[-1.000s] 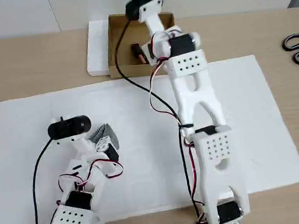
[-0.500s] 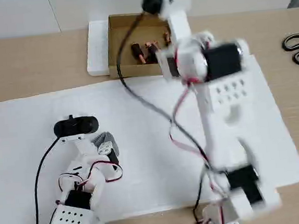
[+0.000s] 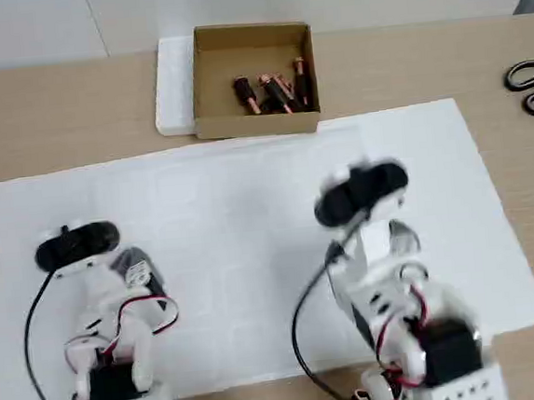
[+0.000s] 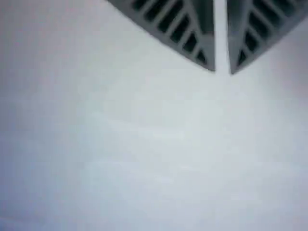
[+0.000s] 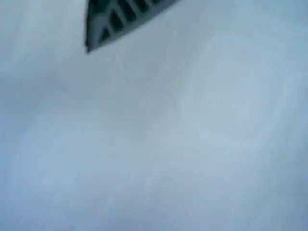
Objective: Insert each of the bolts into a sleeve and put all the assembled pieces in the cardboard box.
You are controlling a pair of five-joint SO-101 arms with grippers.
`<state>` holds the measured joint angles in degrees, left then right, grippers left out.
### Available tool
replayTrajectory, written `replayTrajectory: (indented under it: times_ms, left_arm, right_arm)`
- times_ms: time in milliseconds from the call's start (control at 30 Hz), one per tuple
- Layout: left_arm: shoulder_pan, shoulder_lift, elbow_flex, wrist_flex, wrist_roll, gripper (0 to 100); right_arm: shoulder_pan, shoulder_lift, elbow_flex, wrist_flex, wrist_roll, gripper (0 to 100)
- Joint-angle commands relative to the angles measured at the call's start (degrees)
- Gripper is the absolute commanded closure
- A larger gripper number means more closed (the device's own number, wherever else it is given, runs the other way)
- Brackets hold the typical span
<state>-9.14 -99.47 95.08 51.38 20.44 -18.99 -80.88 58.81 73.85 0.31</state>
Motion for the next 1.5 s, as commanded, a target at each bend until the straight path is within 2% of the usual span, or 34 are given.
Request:
replayTrajectory:
  times_ms: [0,67,167,267,300,433,633,700,1467]
  left_arm:
    - [-2.2,-4.22,-2.59,6.24,-1.76,99]
    - [-0.62,-2.55,-2.15,5.54,-2.2,99]
    - [5.54,-2.55,-1.1,5.36,-1.93,99]
    - [11.16,-2.55,-1.1,5.54,-1.93,99]
    - [11.34,-2.55,-1.1,5.54,-1.93,99]
    - [8.62,-2.55,-0.92,5.19,-0.26,99]
    - [2.29,-2.55,1.27,2.55,14.86,99]
    - [0.97,-2.37,1.36,2.73,17.85,99]
    - [-0.09,-2.46,1.36,4.13,18.46,99]
  right_arm:
    - [0.13,-17.89,8.62,-3.91,0.0,70.3]
    - [0.13,-22.55,11.08,-2.86,0.09,74.0]
    - [0.31,-22.64,12.22,-1.27,-0.35,85.8]
    - [2.86,-22.73,16.79,-6.64,-0.26,98.7]
    - [3.91,-22.64,19.08,-8.31,-0.26,99.8]
    - [6.37,-22.73,31.74,-12.09,-0.26,99.7]
    - [6.46,-22.81,34.2,-14.29,0.0,99.4]
    - [6.46,-22.73,34.64,-13.85,0.0,99.4]
    - [6.46,-22.73,35.25,-13.14,0.0,99.4]
